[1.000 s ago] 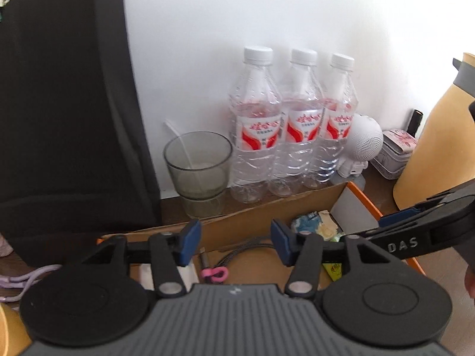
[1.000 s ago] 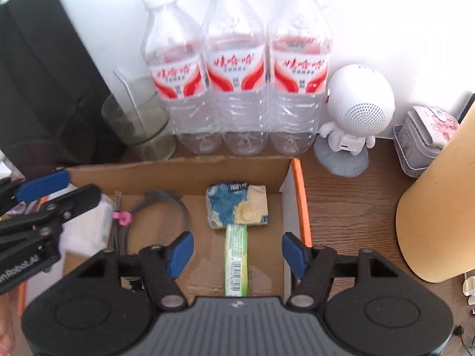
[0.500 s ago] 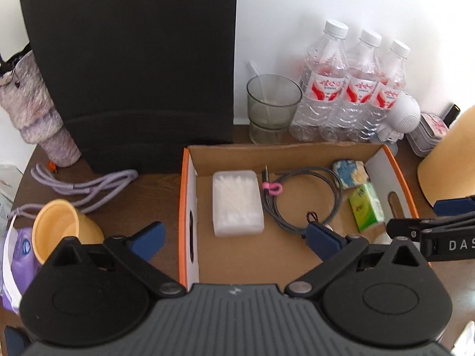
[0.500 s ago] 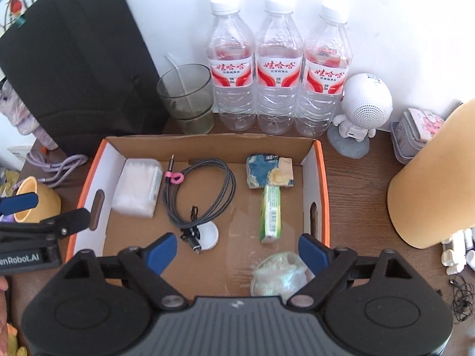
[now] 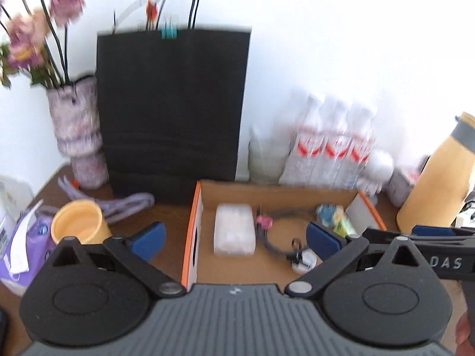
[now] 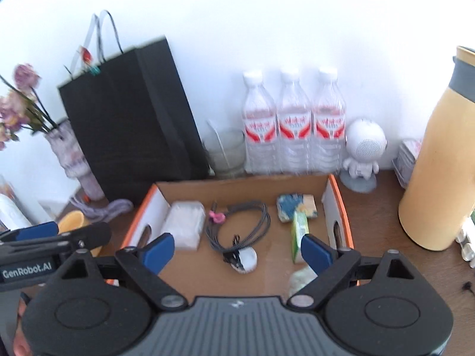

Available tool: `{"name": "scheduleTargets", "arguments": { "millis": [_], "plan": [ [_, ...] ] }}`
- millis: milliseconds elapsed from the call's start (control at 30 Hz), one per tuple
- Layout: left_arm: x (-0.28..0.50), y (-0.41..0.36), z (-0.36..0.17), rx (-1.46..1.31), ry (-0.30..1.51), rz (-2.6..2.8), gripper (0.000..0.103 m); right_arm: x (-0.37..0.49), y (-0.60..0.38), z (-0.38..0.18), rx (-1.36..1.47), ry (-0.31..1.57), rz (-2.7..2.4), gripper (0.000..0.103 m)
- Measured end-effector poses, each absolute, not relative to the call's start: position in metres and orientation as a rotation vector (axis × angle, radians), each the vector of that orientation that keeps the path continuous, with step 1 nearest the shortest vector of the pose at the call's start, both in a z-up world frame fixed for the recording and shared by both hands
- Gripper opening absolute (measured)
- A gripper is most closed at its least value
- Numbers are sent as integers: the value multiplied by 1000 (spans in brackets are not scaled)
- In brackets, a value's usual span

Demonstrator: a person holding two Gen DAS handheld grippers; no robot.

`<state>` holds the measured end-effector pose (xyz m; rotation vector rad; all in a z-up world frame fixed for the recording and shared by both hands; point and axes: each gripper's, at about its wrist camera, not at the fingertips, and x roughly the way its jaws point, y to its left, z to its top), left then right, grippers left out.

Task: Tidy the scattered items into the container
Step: 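Release the cable and green box into the cardboard box and withdraw, then move the left gripper toward the red rose on the desk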

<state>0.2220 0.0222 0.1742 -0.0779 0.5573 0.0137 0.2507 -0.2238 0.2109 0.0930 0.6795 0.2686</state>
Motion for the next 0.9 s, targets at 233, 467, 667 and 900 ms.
{"name": "scheduleTargets", "arguments": {
  "millis": [233, 467, 667, 900],
  "plan": [
    [175, 15, 150, -72, 377, -26, 103, 195, -225, 179, 70, 469, 243, 92],
    [118, 19, 131, -9, 303, 16, 103, 138, -229, 164, 23, 391, 234, 92],
    [39, 15, 104, -26, 326, 36, 103, 60, -243, 139, 8, 381, 238, 96],
    [-49, 17, 65, -17, 423, -10, 103, -26, -259, 114, 9, 419, 257, 100]
  ]
}}
